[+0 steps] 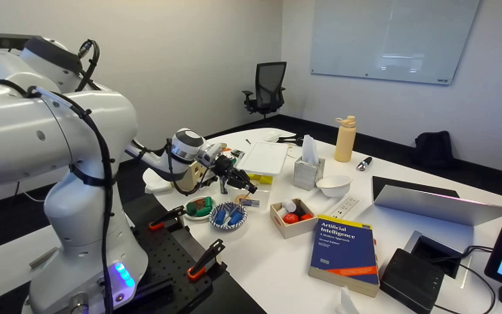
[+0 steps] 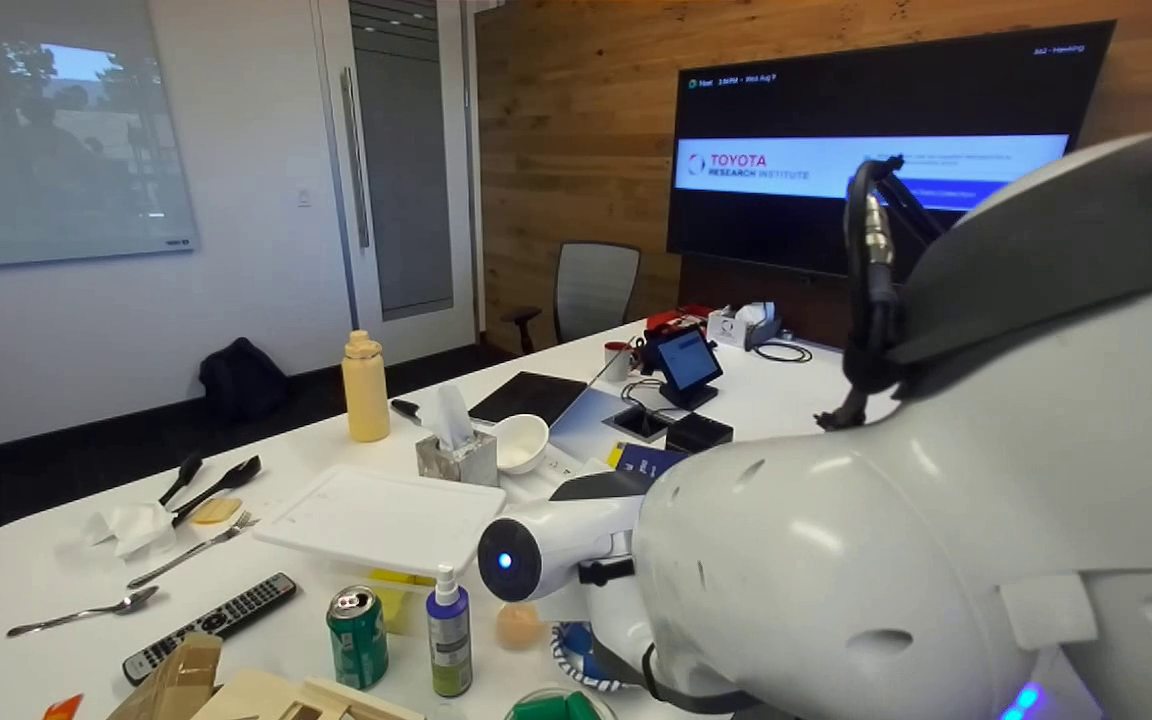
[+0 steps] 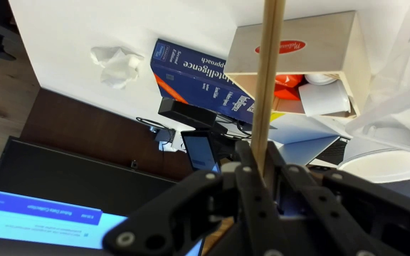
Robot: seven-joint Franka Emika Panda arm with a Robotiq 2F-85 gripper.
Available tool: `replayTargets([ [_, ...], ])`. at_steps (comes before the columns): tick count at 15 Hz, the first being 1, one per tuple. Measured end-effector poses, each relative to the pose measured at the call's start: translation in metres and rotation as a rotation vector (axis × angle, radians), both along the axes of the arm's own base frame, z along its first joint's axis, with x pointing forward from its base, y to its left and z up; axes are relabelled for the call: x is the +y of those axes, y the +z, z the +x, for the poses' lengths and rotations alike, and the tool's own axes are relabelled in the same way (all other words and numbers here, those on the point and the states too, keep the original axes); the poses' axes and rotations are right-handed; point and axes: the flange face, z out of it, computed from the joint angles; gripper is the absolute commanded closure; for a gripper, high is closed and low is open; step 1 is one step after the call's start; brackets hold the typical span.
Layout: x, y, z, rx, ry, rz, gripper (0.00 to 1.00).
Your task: Use the chopsticks to stir in the bowl
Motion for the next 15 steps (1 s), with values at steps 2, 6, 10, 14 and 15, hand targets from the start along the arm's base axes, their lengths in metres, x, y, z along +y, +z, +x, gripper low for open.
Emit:
replayTargets([
  [2, 0.0032, 0.0006, 0.0002, 0.008, -0.008, 0.036, 0.97],
  [6, 0.007, 0.0025, 0.0048, -0.031, 0.001, 0.092, 0.97],
  [10, 0.0065, 0.0019, 0.0063, -0.07, 0.0, 0.103, 0.97],
  [14, 0.0004, 0.0012, 0.0079, -0.101, 0.014, 0.056, 0.97],
  [15, -0.0006, 0.0016, 0.0083, -0.109, 0.024, 0.038, 0.97],
])
